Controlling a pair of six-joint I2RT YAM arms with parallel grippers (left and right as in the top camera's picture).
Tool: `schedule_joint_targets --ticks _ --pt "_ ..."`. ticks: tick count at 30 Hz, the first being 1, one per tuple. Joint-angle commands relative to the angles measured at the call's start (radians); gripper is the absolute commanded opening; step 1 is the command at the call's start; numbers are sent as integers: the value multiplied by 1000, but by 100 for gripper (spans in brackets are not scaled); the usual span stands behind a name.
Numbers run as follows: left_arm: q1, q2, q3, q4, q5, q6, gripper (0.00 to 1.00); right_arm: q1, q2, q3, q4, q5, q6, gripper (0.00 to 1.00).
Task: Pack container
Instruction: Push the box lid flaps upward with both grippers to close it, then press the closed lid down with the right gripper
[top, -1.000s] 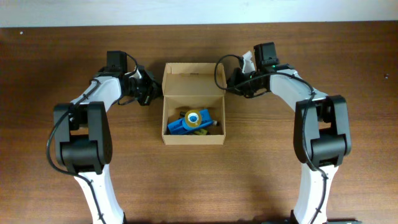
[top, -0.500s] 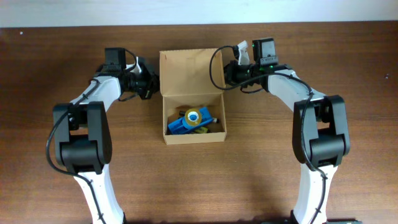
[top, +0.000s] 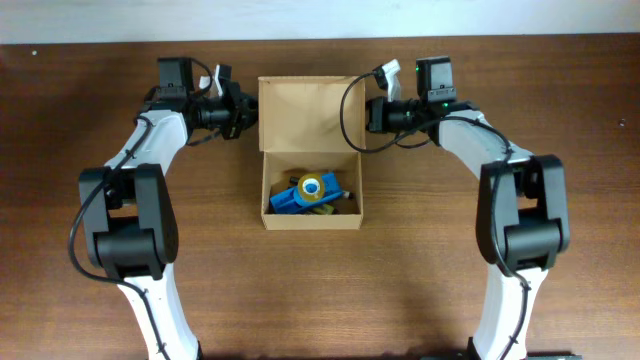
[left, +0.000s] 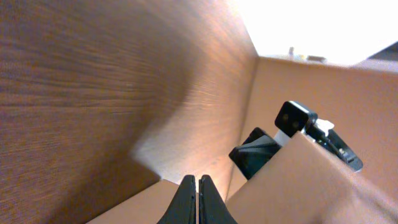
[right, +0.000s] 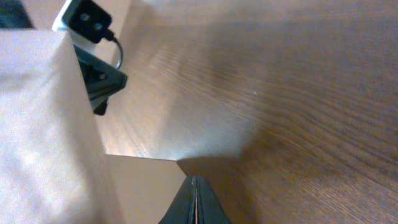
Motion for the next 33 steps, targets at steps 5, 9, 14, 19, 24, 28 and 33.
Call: schedule_joint_targets --ticks 5,9,14,19,24,28,33 --pt "-2 7 64 -82 110 121 2 -2 -158 21 -18 -58 -71 4" --pt "-2 7 93 -223 109 235 2 -2 -202 21 -68 -54 -97 4" --pt "-3 7 155 -434 38 367 2 1 -247 21 -180 -44 -150 4" --pt "-7 6 257 -661 -92 486 2 30 -300 21 -330 50 -201 3" --pt "-27 6 349 -806 -216 524 2 108 -356 21 -474 209 -231 4" --pt "-34 6 430 -907 -326 523 2 196 -385 21 -562 355 -229 4" --pt "-33 6 513 -1002 -443 518 2 319 -385 21 -641 542 -211 4"
